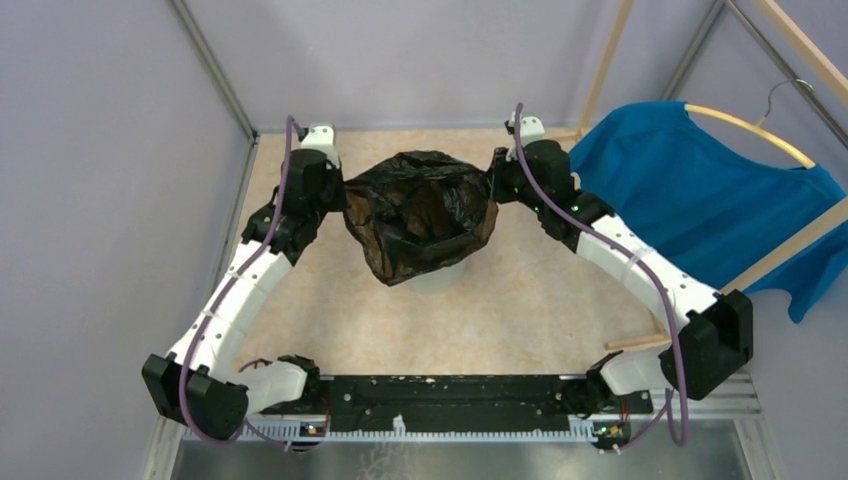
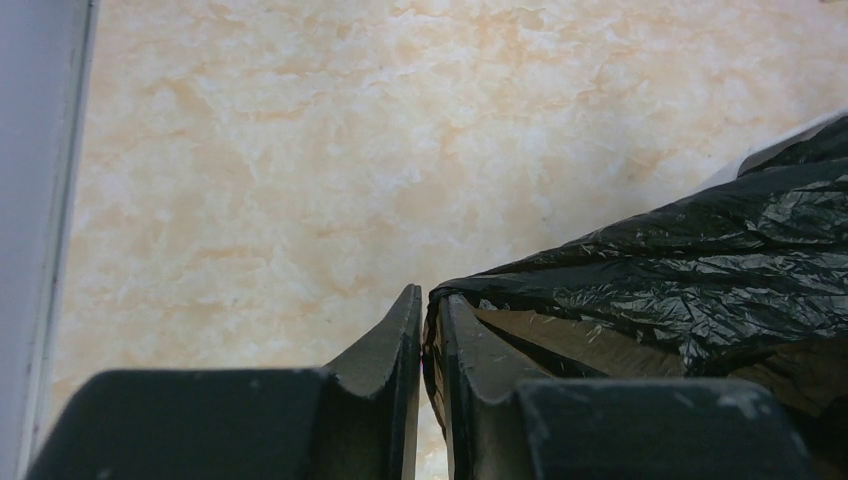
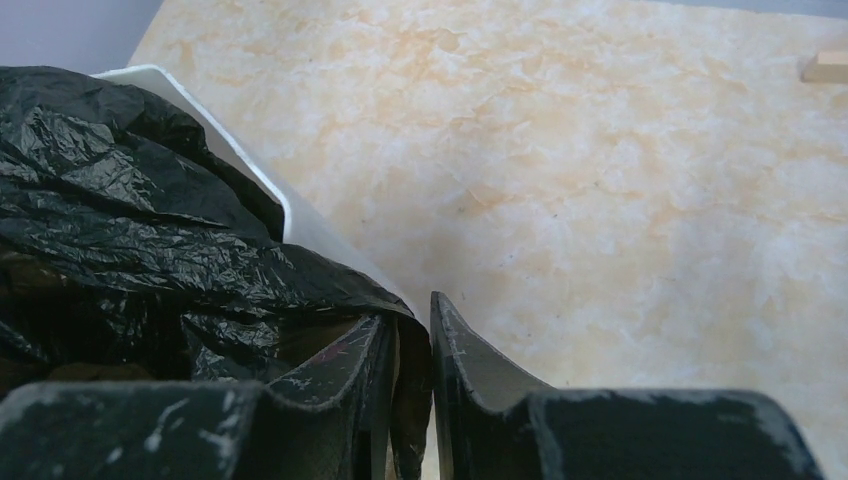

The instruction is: Put the trash bags into the trash bin

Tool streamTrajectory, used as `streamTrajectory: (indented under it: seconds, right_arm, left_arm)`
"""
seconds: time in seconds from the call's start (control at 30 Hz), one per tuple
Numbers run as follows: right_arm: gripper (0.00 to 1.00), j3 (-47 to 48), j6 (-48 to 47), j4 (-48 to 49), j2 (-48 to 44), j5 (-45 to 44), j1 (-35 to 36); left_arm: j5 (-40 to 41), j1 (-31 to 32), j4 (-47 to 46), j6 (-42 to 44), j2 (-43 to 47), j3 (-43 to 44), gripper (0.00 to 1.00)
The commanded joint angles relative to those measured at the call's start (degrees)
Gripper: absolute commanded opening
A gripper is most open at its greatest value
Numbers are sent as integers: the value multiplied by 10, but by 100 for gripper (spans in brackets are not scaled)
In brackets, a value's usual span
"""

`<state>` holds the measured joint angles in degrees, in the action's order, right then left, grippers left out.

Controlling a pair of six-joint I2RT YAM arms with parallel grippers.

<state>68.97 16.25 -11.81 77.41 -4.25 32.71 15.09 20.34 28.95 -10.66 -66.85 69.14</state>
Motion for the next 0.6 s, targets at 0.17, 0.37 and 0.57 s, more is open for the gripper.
streamTrajectory:
  seconds: [0.17, 0.37, 0.57]
  right_arm:
    - [19, -11, 13, 38, 27, 32, -15]
    - [20, -20, 10, 36, 24, 29, -19]
    - [19, -43, 28, 51, 35, 40, -25]
  left_arm:
    - [-101, -41, -67, -36, -22, 16, 19]
    - [-125, -54, -83, -41, -20, 37, 27]
    - [-127, -60, -83, -46, -77, 70, 20]
